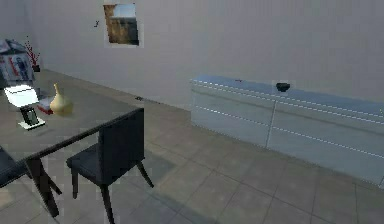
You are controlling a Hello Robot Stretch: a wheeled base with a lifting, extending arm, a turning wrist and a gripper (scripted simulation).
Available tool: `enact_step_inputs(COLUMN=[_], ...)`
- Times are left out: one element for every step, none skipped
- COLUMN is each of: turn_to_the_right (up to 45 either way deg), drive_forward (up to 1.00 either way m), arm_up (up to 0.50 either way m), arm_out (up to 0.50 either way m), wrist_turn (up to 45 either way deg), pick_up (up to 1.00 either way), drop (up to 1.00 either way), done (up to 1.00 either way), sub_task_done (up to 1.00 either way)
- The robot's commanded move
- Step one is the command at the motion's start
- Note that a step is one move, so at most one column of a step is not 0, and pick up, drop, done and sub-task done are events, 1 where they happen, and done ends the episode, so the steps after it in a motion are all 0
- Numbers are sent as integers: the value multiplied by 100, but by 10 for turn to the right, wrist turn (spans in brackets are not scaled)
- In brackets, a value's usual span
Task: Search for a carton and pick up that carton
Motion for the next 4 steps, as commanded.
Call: enact_step_inputs(turn_to_the_right=[0, 0, 0, 0], drive_forward=[0, 0, 0, 0], arm_up=[0, 0, -30, 0], arm_out=[0, 0, 0, 0], wrist_turn=[450, 360, 0, 0], pick_up=[0, 0, 0, 100], drop=[0, 0, 0, 0], done=[0, 0, 0, 0], sub_task_done=[0, 0, 0, 0])
